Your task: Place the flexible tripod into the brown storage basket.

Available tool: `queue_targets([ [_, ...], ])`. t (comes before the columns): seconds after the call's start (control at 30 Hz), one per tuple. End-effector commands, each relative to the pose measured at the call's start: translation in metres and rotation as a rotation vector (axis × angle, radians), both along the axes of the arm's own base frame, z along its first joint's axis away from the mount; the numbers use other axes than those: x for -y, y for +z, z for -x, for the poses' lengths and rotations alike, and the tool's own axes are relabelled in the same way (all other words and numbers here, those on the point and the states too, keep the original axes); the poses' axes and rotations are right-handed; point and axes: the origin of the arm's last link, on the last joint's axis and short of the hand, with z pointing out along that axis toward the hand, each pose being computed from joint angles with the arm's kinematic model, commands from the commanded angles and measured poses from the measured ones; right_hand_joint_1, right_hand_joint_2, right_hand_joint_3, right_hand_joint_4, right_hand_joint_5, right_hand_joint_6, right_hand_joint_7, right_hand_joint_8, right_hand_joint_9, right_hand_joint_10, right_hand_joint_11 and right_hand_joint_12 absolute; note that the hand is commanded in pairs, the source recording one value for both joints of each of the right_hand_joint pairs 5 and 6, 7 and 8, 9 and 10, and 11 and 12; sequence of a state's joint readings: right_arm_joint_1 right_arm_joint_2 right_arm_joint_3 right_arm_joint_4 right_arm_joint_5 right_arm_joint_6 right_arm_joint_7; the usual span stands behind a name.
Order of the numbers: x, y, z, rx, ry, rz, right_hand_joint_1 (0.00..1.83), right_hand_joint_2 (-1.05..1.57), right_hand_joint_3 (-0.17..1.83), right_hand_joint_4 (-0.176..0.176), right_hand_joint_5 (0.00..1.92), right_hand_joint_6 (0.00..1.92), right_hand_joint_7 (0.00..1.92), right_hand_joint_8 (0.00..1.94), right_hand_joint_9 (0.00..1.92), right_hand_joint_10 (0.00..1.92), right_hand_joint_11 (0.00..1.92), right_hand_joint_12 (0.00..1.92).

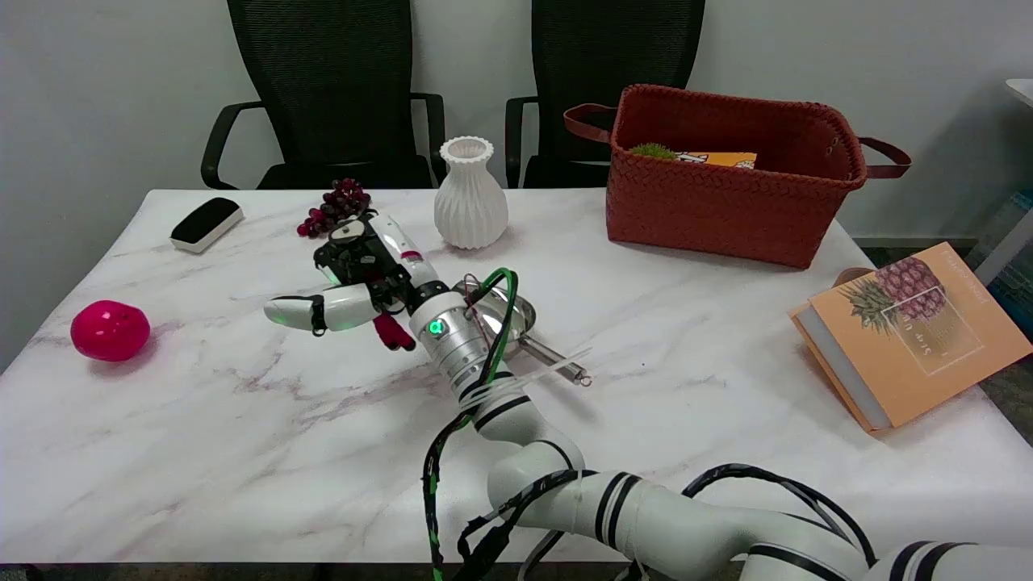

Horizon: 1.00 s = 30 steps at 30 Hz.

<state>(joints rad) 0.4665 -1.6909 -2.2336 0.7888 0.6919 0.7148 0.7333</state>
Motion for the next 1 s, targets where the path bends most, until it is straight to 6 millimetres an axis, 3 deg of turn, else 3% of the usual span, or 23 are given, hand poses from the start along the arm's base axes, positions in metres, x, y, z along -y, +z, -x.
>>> queue_targets([
  [0.03,0.009,0.024,-0.032,-0.005,0.104,0.058,1.21,0.88,0.4,0.0,1.77,1.77,1.92,1.92,1.92,1.92,1.92,1.92],
  [0.33,0.029,0.06,-0.09,-0.119,0.235,0.204,1.21,0.92,0.37,0.0,1.77,1.77,1.92,1.92,1.92,1.92,1.92,1.92],
  [0.73,0.06,0.15,-0.146,-0.282,0.262,0.499,1.2,0.99,0.35,0.0,1.8,1.8,1.92,1.92,1.92,1.92,1.92,1.92],
  [1.0,0.072,0.191,-0.177,-0.3,0.271,0.592,1.07,1.22,0.31,0.0,1.85,1.85,1.92,1.92,1.92,1.92,1.92,1.92],
])
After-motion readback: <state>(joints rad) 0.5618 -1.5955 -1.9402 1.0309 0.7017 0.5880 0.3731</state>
